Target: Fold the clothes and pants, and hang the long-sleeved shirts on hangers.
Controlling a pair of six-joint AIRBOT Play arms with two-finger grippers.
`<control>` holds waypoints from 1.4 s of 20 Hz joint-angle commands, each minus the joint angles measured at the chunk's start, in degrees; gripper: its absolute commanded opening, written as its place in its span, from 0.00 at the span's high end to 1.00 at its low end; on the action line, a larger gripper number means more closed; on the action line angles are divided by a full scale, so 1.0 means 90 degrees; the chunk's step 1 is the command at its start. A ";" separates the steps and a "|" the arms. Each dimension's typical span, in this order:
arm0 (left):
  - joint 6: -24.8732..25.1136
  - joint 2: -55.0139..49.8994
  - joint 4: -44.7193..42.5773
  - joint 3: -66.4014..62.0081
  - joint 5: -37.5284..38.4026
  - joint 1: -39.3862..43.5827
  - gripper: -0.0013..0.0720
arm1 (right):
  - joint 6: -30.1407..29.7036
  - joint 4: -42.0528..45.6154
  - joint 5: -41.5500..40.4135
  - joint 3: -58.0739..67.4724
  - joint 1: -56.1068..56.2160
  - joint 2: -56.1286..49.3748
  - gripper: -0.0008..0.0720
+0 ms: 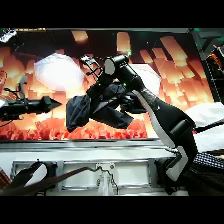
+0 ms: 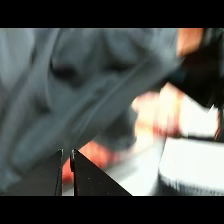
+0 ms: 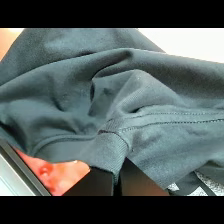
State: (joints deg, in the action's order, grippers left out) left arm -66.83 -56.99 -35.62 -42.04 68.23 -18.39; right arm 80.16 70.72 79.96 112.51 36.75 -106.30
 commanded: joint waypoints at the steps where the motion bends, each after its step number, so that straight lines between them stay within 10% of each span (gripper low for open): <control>1: 0.0051 0.0301 0.0197 0.0007 -0.0627 -0.0245 0.90 | -0.0100 0.0005 -0.0090 -0.0002 0.0005 -0.0007 0.96; 9: 0.1185 0.1797 -0.3614 0.0219 -0.0959 0.3376 0.94 | 0.0155 -0.0624 -0.0665 -0.0002 -0.0355 -0.0005 0.96; 14: 0.1183 0.1783 -0.4425 0.0879 -0.1396 0.5093 0.58 | 0.0155 -0.1010 -0.0600 -0.0002 -0.0393 -0.0002 0.96; 16: 0.1095 0.1778 -0.4940 0.1003 -0.1610 0.5433 0.54 | 0.0158 -0.1049 -0.0551 0.0000 -0.0393 -0.0002 0.96; 20: 0.1095 0.1732 -0.5185 0.1285 -0.2370 0.5549 0.15 | 0.0185 -0.1117 -0.0510 0.0000 -0.0393 -0.0002 0.96; 28: 0.1093 0.0916 -0.4911 0.1411 -0.2688 0.5552 0.15 | 0.0185 -0.1348 -0.0500 0.0000 -0.0393 -0.0002 0.96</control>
State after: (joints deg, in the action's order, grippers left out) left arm -56.99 -46.09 -81.28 -29.58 45.82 31.42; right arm 81.84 59.40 75.46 112.51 33.23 -106.34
